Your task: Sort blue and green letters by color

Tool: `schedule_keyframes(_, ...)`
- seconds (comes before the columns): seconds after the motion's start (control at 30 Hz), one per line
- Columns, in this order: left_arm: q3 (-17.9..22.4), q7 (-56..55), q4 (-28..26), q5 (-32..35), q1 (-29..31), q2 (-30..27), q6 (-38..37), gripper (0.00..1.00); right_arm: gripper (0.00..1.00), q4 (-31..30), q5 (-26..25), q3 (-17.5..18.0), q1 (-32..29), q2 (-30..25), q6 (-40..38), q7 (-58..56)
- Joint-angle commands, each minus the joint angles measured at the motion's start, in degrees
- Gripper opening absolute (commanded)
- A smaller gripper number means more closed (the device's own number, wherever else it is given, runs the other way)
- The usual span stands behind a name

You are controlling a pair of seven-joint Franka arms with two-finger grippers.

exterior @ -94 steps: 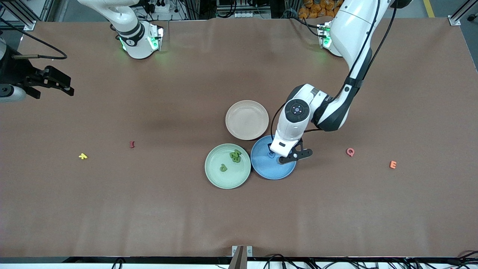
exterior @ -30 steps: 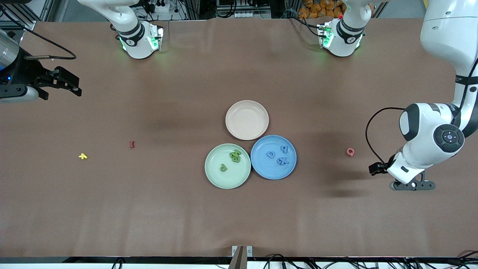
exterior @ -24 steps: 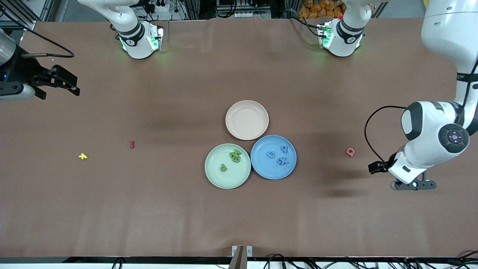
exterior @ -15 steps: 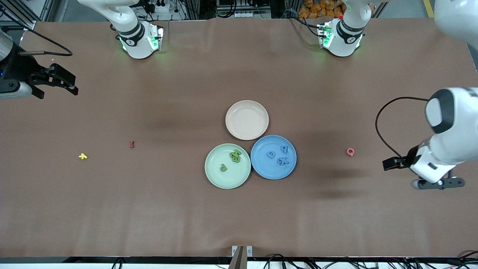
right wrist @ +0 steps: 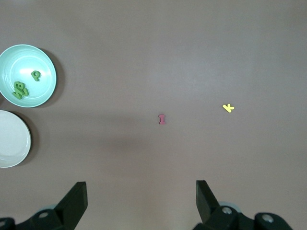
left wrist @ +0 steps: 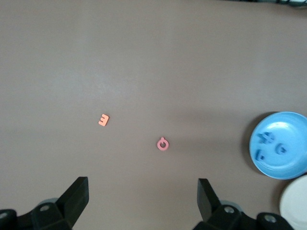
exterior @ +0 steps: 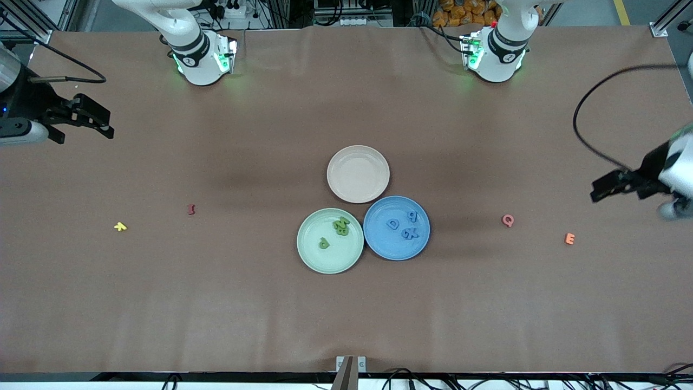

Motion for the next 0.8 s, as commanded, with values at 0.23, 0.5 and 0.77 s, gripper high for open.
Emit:
schedule_keyframes(0.23,1.00,1.48,-6.95,-2.03,-0.29,-12.33,-5.34,1.00,1.00,-0.36,-0.72,0.46,-0.05,0.53,-0.62,0.01)
schedule_keyframes(0.5,1.00,1.83,-8.36,-2.03,-0.38,-15.58,-5.43,1.00,1.00,-0.36,-0.72,0.46,0.21,0.80,-0.62,0.01)
schedule_keyframes(0.77,1.00,2.44,-10.29,-2.30,-0.55,-15.58,-5.00,1.00,1.00,-0.36,-0.72,0.46,1.17,1.15,-0.53,0.01)
